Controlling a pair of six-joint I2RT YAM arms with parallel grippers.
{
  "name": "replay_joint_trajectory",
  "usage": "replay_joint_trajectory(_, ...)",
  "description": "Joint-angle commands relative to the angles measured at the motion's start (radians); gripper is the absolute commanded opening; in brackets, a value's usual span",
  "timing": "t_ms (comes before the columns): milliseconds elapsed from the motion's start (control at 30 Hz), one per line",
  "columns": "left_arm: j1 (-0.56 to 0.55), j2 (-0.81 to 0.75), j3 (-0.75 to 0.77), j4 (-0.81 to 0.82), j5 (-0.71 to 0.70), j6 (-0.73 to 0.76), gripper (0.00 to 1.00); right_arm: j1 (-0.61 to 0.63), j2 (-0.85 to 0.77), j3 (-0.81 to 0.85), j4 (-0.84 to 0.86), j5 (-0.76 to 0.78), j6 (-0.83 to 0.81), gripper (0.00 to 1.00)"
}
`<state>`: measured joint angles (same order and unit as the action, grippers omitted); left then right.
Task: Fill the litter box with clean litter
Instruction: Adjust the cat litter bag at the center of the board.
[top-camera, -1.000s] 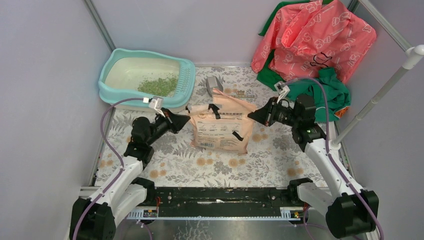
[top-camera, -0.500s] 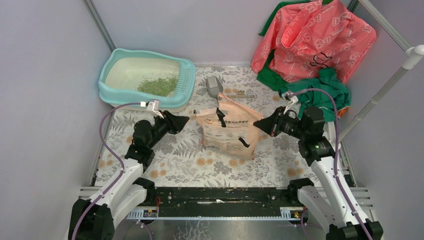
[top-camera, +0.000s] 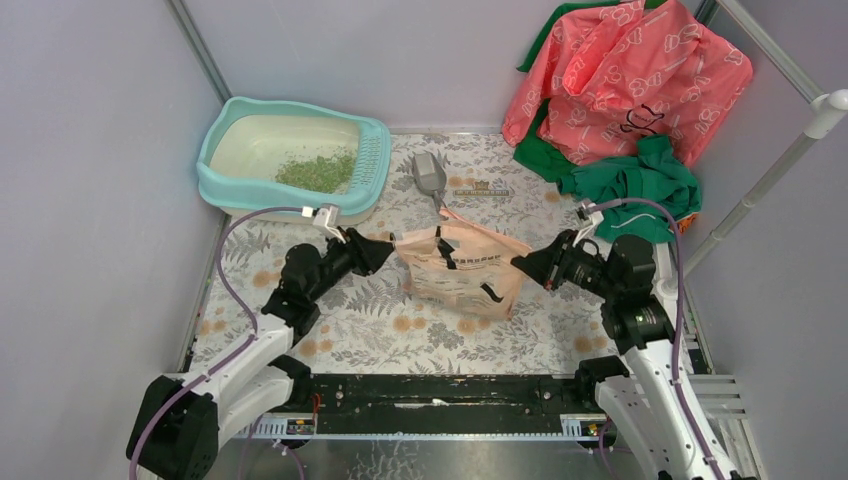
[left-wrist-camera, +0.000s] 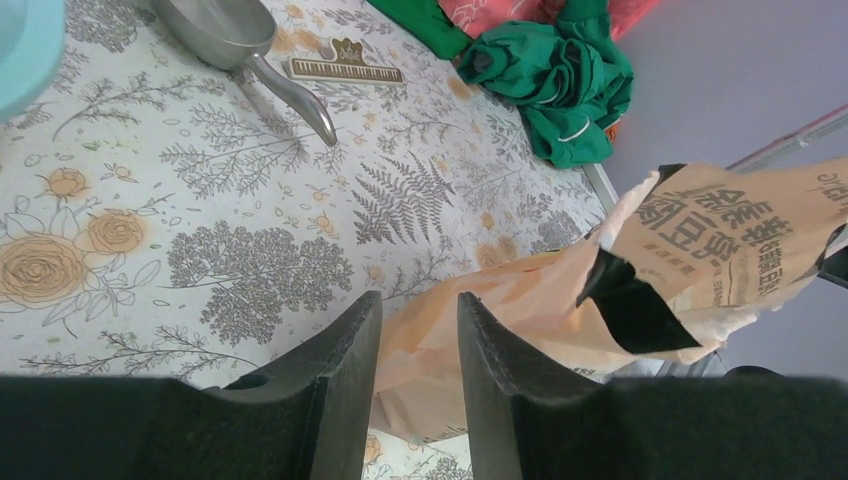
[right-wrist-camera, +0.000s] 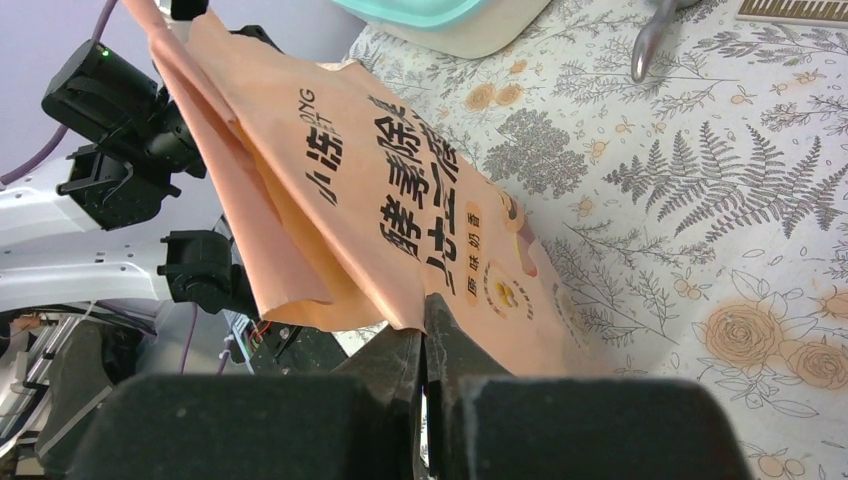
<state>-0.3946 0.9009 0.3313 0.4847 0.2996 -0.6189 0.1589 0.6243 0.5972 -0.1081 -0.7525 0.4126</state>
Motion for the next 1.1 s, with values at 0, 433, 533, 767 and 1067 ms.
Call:
replay_joint_trajectory(0, -0.045, 0.017, -0.012, 0.079, -0.072, 0.007, 0.41, -0.004, -0.086, 0.000, 0.086, -0.029, 0.040, 0.00)
replay_joint_trajectory(433, -0.139, 0.051, -0.059, 0.072, -0.213, -0.008, 0.44, -0.004, -0.136, -0.021, 0.055, 0.001, 0.052, 0.00)
replay_joint_trajectory(533, -0.179, 0.023, -0.055, -0.003, -0.311, -0.055, 0.44, -0.004, -0.168, -0.016, 0.045, -0.010, 0.064, 0.00)
replay_joint_trajectory(767, -0.318, -0.016, -0.049, -0.251, -0.517, -0.274, 0.40, -0.004, -0.270, -0.005, -0.004, -0.058, 0.111, 0.00)
replay_joint_trajectory(1067, -0.636, 0.103, 0.015, -0.284, -0.689, -0.437, 0.39, -0.004, -0.308, -0.011, -0.052, -0.064, 0.113, 0.00)
